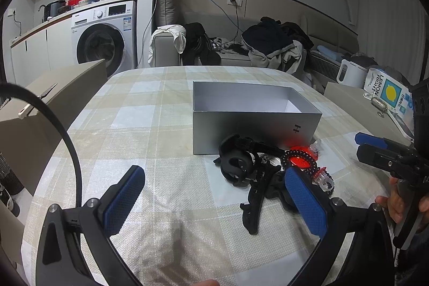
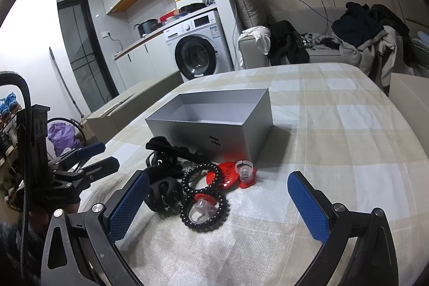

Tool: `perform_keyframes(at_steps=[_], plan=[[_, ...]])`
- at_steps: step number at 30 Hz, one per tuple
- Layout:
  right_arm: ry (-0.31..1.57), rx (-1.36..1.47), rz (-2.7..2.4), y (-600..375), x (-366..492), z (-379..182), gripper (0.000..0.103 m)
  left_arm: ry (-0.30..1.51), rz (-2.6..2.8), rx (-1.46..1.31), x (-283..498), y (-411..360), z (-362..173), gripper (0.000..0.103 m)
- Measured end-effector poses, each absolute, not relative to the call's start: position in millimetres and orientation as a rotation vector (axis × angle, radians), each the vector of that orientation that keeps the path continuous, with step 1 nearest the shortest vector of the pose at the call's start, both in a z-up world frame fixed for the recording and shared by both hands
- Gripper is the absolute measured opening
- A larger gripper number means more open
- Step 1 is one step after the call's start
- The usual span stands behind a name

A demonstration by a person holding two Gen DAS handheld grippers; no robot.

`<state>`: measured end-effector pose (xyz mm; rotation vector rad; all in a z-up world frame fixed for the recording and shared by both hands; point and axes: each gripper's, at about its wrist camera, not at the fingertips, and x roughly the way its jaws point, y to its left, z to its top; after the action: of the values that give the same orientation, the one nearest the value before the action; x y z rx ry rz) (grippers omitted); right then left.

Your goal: Organize jewelry

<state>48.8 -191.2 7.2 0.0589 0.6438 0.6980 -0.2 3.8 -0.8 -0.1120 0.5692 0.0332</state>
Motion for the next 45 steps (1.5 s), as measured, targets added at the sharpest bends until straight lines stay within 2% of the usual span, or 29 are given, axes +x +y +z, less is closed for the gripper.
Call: perform_keyframes(at_steps=[45], plan=[[0.650,0.060,0.697,-191.5,52.1,9.0,0.103,0.578,0.045,-0.099,3.0,1.6,-1.4,0.102]])
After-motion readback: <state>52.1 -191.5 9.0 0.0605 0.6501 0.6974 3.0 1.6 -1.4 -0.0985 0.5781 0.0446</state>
